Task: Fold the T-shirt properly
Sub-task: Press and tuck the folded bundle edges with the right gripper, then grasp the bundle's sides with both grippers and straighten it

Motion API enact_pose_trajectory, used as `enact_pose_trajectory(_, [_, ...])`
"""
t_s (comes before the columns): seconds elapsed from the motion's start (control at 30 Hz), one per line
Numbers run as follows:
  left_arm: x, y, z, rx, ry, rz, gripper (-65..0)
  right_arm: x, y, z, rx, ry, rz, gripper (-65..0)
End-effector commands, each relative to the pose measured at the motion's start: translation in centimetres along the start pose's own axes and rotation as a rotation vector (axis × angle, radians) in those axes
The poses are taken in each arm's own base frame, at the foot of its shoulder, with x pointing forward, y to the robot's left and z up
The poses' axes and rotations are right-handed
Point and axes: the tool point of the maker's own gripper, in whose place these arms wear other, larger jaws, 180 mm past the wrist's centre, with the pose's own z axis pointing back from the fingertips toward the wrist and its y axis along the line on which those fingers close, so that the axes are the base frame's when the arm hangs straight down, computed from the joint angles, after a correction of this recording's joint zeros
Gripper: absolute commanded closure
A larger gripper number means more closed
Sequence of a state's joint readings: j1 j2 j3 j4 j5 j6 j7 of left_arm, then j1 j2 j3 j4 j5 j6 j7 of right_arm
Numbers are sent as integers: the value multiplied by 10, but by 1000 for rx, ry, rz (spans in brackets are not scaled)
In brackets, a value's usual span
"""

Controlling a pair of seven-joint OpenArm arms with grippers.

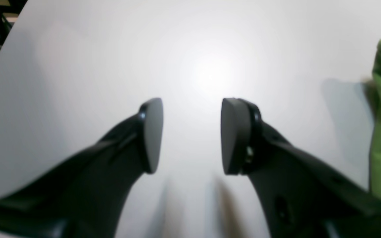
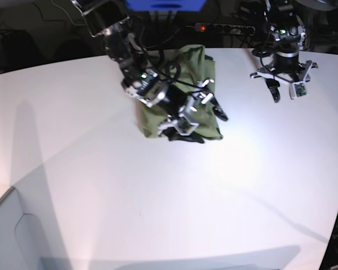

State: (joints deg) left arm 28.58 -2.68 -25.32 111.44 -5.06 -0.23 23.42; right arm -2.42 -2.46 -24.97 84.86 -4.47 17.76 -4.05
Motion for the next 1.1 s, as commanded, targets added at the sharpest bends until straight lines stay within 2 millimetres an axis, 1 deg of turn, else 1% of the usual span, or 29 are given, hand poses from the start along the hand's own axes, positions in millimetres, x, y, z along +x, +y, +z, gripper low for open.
enact_pose_trajectory(0.0, [10,2,2,6,-38,-5,-276,14,-1,7,-10,-56,0,-488])
enact_pose_trajectory(0.07, [8,3,1,6,-31,-4,-276,12,8,19,-13,-59,-18,-485])
enact_pose_trajectory(0.1, [8,3,1,6,-31,-4,-276,6,8,26,-20,-46,-20,-485])
enact_pose_trajectory(0.13, [8,3,1,6,-31,-4,-277,0,7,34,-27,-31,-23,-485])
enact_pose_trajectory(0.2, [8,4,0,6,-32,-8,-277,-17,12,45,-32,7,-44,-483])
enact_pose_trajectory(0.3, [16,6,-2,3,-48,-29,-277,-38,23,55,-22,59,-74,-482])
enact_pose_trajectory(0.37, [22,7,-4,6,-63,-29,-277,-48,30,61,-8,85,-81,-482])
enact_pose_trajectory(0.5, [23,9,-5,8,-66,-33,-277,-61,58,65,75,127,-70,-482])
enact_pose_trajectory(0.57, [24,15,-4,26,-70,-32,-277,-69,77,63,131,149,-70,-482])
enact_pose_trajectory(0.63, [25,20,-4,38,-71,-32,-277,-76,83,57,159,167,-67,-482])
enact_pose_trajectory(0.73, [23,21,-3,40,-65,-33,-277,-92,96,49,210,208,-64,-482])
enact_pose_trajectory(0.77, [22,21,-3,40,-63,-32,-277,-92,104,46,232,210,-64,-482])
enact_pose_trajectory(0.8, [21,21,-2,40,-60,-33,-277,-91,108,42,245,206,-60,-484])
enact_pose_trajectory(0.87, [20,19,-2,37,-57,-29,-277,-89,114,41,264,201,-54,-486])
enact_pose_trajectory(0.9, [17,19,-1,37,-51,-29,-277,-85,114,40,266,192,-50,-486])
enact_pose_trajectory(1.0, [10,17,2,29,-33,-30,-277,-62,107,39,247,133,-29,-486])
enact_pose_trajectory(1.07, [8,8,2,11,-28,-16,-278,-47,96,40,219,95,-17,-488])
